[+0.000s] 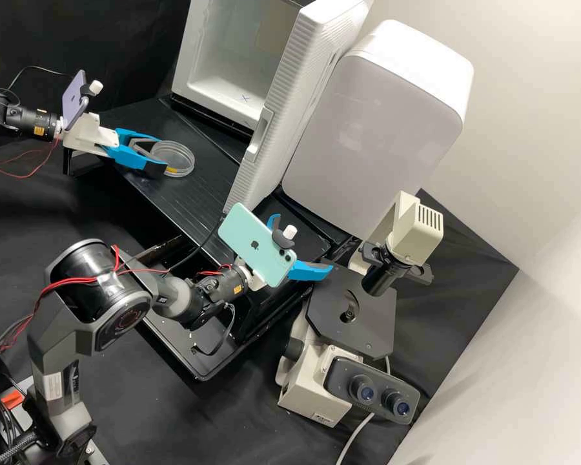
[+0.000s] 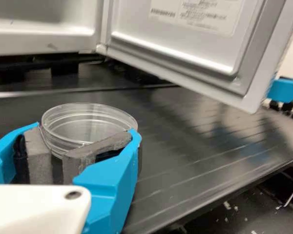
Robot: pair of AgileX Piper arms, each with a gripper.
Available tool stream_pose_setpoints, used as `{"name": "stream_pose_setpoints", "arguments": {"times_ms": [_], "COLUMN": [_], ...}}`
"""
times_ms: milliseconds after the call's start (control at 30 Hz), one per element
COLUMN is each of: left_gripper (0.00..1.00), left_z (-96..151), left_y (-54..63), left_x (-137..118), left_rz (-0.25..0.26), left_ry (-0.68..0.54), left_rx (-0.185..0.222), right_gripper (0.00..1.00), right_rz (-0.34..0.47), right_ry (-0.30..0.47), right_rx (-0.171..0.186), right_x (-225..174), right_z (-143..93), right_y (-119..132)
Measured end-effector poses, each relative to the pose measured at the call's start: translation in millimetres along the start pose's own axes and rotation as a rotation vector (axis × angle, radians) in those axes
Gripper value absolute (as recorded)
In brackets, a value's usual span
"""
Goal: Take the petri dish out of the incubator
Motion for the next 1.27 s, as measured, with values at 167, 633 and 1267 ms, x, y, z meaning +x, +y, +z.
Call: {"name": "stream_pose_setpoints", "arguments": {"times_ms": [167, 633, 1267], "left_gripper": [0.00, 1.00, 1.00], "left_z": [-1, 0, 5], "left_y": [-0.8, -0.9, 12.7], "left_x": [-1, -2, -15], "left_rz": [0.000, -0.004, 0.231], "left_ry": [0.004, -0.002, 0.002], "left_rx": [-0.003, 0.006, 0.148], "right_gripper": [1.00, 1.00, 1.00], "right_rz": [0.000, 0.000, 0.000], "right_ry": [0.000, 0.000, 0.000], "right_rx": [0.000, 0.000, 0.000], "right_x": [0, 0, 0], "right_z": [0, 0, 0], "right_y": [0, 0, 0]}}
